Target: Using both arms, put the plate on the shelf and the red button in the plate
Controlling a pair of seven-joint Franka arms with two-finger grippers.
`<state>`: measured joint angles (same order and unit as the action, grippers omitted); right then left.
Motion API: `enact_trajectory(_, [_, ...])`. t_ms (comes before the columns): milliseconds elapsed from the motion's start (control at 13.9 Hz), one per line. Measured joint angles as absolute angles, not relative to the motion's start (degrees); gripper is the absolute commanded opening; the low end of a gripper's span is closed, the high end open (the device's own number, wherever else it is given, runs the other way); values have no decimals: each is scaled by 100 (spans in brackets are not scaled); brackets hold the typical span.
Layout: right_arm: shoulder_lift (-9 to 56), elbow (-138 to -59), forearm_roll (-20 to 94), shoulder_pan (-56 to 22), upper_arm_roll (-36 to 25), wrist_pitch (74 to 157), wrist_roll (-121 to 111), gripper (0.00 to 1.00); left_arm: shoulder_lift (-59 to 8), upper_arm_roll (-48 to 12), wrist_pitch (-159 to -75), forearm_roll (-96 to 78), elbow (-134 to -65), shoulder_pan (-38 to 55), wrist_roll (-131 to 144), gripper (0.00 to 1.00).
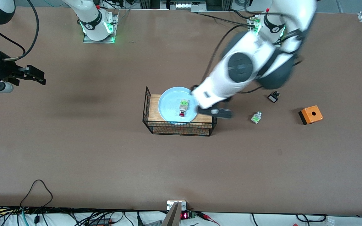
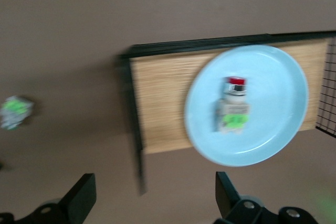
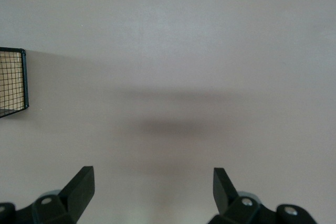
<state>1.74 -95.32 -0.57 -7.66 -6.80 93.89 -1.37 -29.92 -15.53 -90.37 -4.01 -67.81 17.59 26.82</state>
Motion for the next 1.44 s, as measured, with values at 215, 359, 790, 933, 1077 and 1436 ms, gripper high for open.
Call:
enact_trajectory(215, [175,-9530,-57,-766,-680,9389,-137,100,-2497,-1540,-8222,-388,-6778,915,2535,100])
enact_trajectory(359, [175,-9530,-57,-766,-680,9389,-137,100,-2321,-1511,-7741,-46,-6782,505,2295,100])
enact_trajectory(790, [175,-9529,-80,-770,-676,9390,-137,100,-1008,-850,-9129,340,-8336,-134,486,100])
enact_trajectory(933, [171,-9522,-149,-773,-671,9390,-137,100,-294,-586,-9780,86,-9479,-295,260,100])
enact_trajectory(1077, [141,-9510,-161,-762,-685,9382,-137,100,134,-442,-9935,33,-10062,-307,260,100])
enact_trajectory(1436, [78,-9510,-161,-744,-745,9325,-135,100,256,-419,-9711,43,-10205,-239,245,100])
